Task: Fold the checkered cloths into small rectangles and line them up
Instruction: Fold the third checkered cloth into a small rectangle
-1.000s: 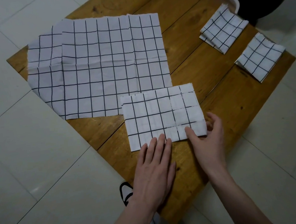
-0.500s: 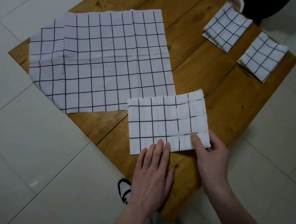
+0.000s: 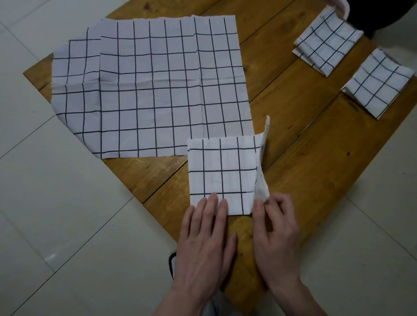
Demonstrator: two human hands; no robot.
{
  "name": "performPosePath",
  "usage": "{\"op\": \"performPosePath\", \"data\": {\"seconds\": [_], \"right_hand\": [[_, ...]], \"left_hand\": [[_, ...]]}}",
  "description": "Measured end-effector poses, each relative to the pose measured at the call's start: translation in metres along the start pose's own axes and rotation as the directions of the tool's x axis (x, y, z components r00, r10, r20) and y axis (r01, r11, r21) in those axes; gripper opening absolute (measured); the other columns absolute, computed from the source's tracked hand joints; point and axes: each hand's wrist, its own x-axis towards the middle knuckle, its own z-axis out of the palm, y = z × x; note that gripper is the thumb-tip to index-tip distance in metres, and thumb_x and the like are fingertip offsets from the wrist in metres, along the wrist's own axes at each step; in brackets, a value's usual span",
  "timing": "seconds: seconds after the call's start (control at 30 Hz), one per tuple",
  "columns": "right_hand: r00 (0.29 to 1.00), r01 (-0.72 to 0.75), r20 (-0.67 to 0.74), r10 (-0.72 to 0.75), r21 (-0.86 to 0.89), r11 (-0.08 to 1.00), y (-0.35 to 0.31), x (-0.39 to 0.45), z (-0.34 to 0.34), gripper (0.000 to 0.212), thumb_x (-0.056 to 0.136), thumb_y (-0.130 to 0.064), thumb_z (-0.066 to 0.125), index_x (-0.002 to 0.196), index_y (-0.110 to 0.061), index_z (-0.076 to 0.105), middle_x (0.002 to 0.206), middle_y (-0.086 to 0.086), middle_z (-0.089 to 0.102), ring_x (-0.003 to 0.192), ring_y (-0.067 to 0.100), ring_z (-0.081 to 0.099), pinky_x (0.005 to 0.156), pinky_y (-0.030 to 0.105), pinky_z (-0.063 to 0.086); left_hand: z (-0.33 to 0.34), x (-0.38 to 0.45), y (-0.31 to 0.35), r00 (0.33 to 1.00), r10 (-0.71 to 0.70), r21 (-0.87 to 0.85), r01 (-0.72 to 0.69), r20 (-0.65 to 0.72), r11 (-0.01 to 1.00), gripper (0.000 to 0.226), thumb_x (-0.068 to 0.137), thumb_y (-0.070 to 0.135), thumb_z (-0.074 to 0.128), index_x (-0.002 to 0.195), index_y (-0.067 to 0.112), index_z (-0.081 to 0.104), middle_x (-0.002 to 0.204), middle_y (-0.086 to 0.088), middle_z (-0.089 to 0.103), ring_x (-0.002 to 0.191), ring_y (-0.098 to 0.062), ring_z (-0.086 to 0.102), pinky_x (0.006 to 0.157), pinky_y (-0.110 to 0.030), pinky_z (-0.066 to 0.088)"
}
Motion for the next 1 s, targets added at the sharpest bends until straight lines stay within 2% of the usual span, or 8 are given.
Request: {"op": "performPosePath", "data": {"seconds": [0.1,0.17,0.3,0.5,0.67,0.8,1.0], "right_hand": [[0.998,0.034,0.049,-0.036,0.046,0.998,-0.001,-0.003,0.005,0.038,0.109,-0.024,0.046,0.132,-0.002,0.068,0.134,0.004,0.056,0.120,0.017,0.060,0.092,0.026,0.056],[0.994,0.088,0.066,-0.091,0.055,0.995,-0.004,-0.005,0.009,0.041,0.109,-0.022,0.046,0.142,-0.004,0.061,0.147,0.004,0.057,0.134,0.020,0.056,0.102,0.037,0.055],[0.978,0.181,0.108,-0.180,0.002,0.984,-0.010,-0.007,0.014,0.042,0.107,-0.017,0.048,0.147,-0.006,0.057,0.154,0.004,0.055,0.146,0.018,0.049,0.117,0.036,0.044],[0.953,0.278,0.159,-0.258,-0.119,0.953,-0.008,-0.011,0.027,0.043,0.107,-0.020,0.047,0.147,-0.008,0.057,0.154,0.004,0.055,0.150,0.018,0.044,0.113,0.051,0.047],[0.927,0.338,0.237,-0.290,-0.196,0.920,-0.006,-0.016,0.039,0.044,0.108,-0.024,0.045,0.150,-0.012,0.052,0.155,0.004,0.054,0.151,0.020,0.042,0.116,0.051,0.045],[0.909,0.373,0.290,-0.300,-0.245,0.895,-0.005,-0.017,0.048,0.044,0.107,-0.023,0.047,0.148,-0.010,0.057,0.155,0.004,0.055,0.151,0.021,0.042,0.117,0.048,0.044],[0.889,0.396,0.378,-0.258,-0.353,0.847,-0.007,-0.018,0.056,0.047,0.105,-0.030,0.048,0.148,-0.014,0.058,0.158,0.004,0.052,0.151,0.024,0.042,0.112,0.047,0.049]], "left_hand": [[0.000,-0.001,-0.013,1.000,-0.001,0.019,0.000,0.013,1.000,0.066,0.105,0.050,0.041,0.161,0.015,0.038,0.164,-0.014,0.038,0.152,-0.029,0.033,0.126,-0.048,0.022],[0.001,-0.002,-0.017,1.000,0.022,0.024,-0.022,0.018,0.999,0.066,0.106,0.051,0.039,0.162,0.016,0.036,0.165,-0.013,0.037,0.153,-0.028,0.032,0.125,-0.047,0.022],[-0.003,-0.003,-0.023,0.999,0.043,-0.001,-0.043,0.009,0.999,0.068,0.107,0.050,0.040,0.164,0.015,0.032,0.169,-0.009,0.032,0.156,-0.025,0.029,0.127,-0.043,0.020],[-0.013,-0.003,-0.039,0.996,-0.055,-0.039,0.052,-0.070,0.998,0.068,0.104,0.048,0.046,0.159,0.009,0.039,0.157,-0.012,0.045,0.147,-0.027,0.038,0.123,-0.043,0.027],[-0.013,-0.003,-0.047,0.994,-0.055,-0.068,0.049,-0.092,0.996,0.067,0.103,0.045,0.049,0.158,0.010,0.038,0.154,-0.010,0.048,0.144,-0.025,0.042,0.122,-0.043,0.029],[-0.013,-0.002,-0.047,0.991,-0.063,-0.111,0.049,-0.120,0.993,0.068,0.101,0.041,0.055,0.158,0.009,0.037,0.154,-0.009,0.048,0.144,-0.025,0.043,0.121,-0.043,0.032],[-0.010,-0.002,-0.046,0.985,-0.079,-0.170,0.052,-0.156,0.984,0.074,0.096,0.030,0.061,0.160,0.008,0.031,0.154,-0.009,0.045,0.145,-0.024,0.042,0.119,-0.042,0.034]]}}
